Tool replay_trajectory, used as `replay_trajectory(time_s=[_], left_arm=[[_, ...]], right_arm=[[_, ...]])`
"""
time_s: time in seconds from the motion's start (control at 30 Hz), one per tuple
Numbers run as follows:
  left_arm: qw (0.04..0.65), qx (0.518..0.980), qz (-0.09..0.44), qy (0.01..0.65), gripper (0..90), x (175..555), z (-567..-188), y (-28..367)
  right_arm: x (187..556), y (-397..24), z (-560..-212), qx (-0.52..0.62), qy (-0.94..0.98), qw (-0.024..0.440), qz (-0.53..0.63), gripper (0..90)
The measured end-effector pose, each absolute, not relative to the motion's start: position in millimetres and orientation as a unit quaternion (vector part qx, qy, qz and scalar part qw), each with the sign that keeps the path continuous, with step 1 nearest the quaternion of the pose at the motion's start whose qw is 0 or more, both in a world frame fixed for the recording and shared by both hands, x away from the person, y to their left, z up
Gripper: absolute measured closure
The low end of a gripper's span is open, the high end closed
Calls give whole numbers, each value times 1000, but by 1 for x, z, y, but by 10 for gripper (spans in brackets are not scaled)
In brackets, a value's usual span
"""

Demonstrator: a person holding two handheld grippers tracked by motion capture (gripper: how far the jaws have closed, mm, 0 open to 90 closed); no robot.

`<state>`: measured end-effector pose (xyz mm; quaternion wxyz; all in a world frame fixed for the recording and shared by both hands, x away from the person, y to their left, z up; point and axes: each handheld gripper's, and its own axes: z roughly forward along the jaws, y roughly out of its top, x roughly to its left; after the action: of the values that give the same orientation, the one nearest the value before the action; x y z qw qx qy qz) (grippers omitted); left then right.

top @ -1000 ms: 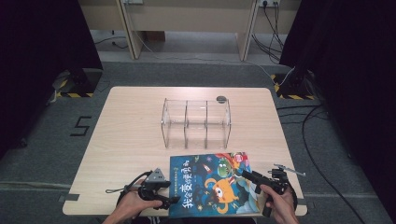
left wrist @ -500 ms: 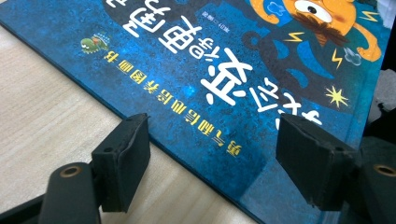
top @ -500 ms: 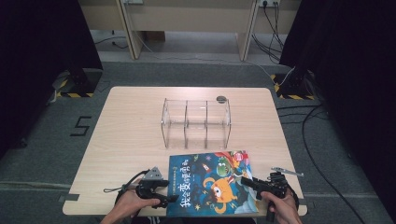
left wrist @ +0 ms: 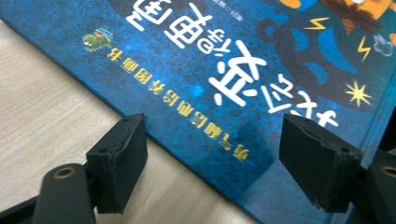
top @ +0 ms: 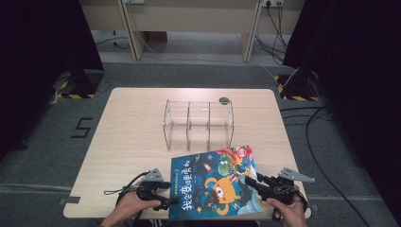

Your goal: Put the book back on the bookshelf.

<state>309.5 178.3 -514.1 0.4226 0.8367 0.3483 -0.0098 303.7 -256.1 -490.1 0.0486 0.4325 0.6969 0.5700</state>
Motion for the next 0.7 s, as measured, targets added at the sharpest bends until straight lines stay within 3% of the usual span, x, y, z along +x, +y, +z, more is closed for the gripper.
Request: replay_trajectory(time_s=[0.33,0.53,0.6,0.7], left_arm=[[425,836,-14,349,223,311,-514,178],[429,833,-40,348,169,311,-514,177],[430,834,-47,342,177,311,-514,174],[439,830,-74,336,296,310,-513,170]], right_arm=[[302,-262,-482,385,713,78,581,554],[301,-263,-480,363,732,95,568,548],[301,-262,-481,362,738,95,562,544],[302,-258,-484,361,752,98,543,536]])
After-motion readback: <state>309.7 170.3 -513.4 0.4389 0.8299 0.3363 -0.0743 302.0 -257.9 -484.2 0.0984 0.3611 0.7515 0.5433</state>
